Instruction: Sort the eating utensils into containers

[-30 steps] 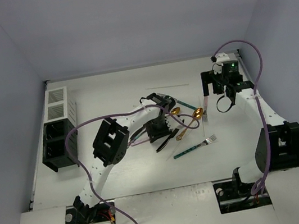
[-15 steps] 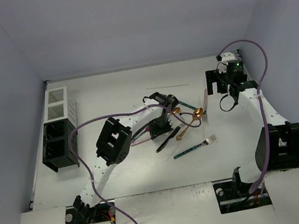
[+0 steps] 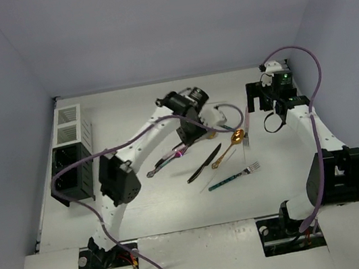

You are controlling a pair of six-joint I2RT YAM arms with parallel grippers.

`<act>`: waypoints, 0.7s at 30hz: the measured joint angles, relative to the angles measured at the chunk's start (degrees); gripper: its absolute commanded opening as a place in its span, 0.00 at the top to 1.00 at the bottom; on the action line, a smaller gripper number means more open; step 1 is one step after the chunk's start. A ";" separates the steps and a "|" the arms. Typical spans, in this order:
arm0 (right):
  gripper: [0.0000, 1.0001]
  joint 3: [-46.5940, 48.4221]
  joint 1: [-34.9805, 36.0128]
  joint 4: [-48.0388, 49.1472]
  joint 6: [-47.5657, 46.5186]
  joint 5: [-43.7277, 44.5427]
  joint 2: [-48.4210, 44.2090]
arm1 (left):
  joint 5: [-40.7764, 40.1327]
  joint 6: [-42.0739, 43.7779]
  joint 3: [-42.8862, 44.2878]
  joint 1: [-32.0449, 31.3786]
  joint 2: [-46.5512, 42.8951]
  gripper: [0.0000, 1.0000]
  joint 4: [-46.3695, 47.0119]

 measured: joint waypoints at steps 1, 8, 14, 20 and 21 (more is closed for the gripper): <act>0.00 0.30 0.00 0.01 0.13 -0.26 0.07 | 0.83 -0.59 2.89 0.74 -2.49 1.00 0.07; 0.00 1.46 0.00 0.07 1.29 -1.54 2.14 | 10.35 -4.59 21.20 18.99 -17.38 1.00 3.08; 0.00 1.46 0.00 0.02 1.44 -2.22 3.73 | 17.55 -12.70 12.15 49.31 -20.56 1.00 22.24; 0.00 1.48 0.00 0.04 1.42 -2.27 3.79 | 17.67 -17.16 -9.31 58.29 -20.38 1.00 45.65; 0.00 1.48 0.02 0.04 1.42 -2.27 3.79 | 18.14 -17.34 -11.69 58.71 -20.38 1.00 49.06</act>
